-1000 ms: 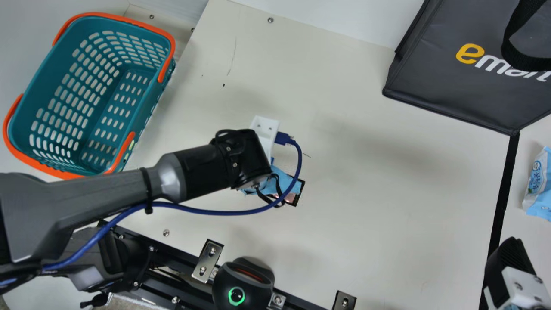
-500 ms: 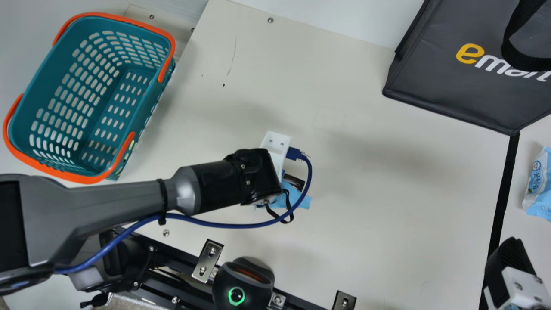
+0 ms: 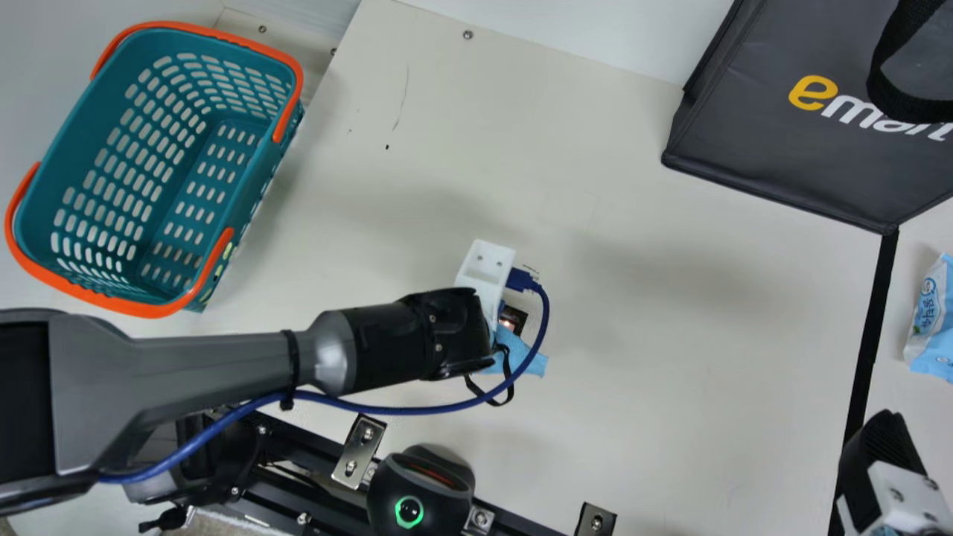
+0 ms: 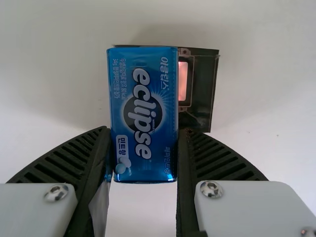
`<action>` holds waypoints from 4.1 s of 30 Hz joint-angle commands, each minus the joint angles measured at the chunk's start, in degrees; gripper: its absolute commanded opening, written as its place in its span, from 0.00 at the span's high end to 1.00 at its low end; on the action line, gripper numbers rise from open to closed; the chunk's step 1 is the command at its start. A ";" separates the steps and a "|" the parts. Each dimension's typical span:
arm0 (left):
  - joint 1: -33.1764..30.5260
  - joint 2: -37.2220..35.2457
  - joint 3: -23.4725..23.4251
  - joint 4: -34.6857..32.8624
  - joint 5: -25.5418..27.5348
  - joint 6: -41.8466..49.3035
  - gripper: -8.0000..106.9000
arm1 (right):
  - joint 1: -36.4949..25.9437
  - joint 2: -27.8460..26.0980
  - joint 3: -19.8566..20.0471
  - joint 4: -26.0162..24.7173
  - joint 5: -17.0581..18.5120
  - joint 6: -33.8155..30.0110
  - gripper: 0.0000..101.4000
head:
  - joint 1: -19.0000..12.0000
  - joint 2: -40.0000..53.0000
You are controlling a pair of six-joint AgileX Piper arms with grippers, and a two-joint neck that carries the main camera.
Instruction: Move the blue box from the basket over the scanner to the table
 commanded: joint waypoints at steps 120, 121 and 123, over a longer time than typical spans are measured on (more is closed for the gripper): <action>55.23 -38.91 -8.20 -17.06 17.71 58.27 0.15 | 0.00 0.00 0.00 0.00 0.00 0.00 0.06 | -1.75 0.14; 56.32 -39.44 -8.45 -16.54 17.71 58.07 0.15 | 0.00 0.00 0.00 0.00 0.00 0.00 0.06 | -1.75 0.14; 55.27 -39.36 -8.40 -17.01 17.71 58.09 0.15 | 0.00 0.00 0.00 0.00 0.00 0.00 0.06 | -1.75 0.14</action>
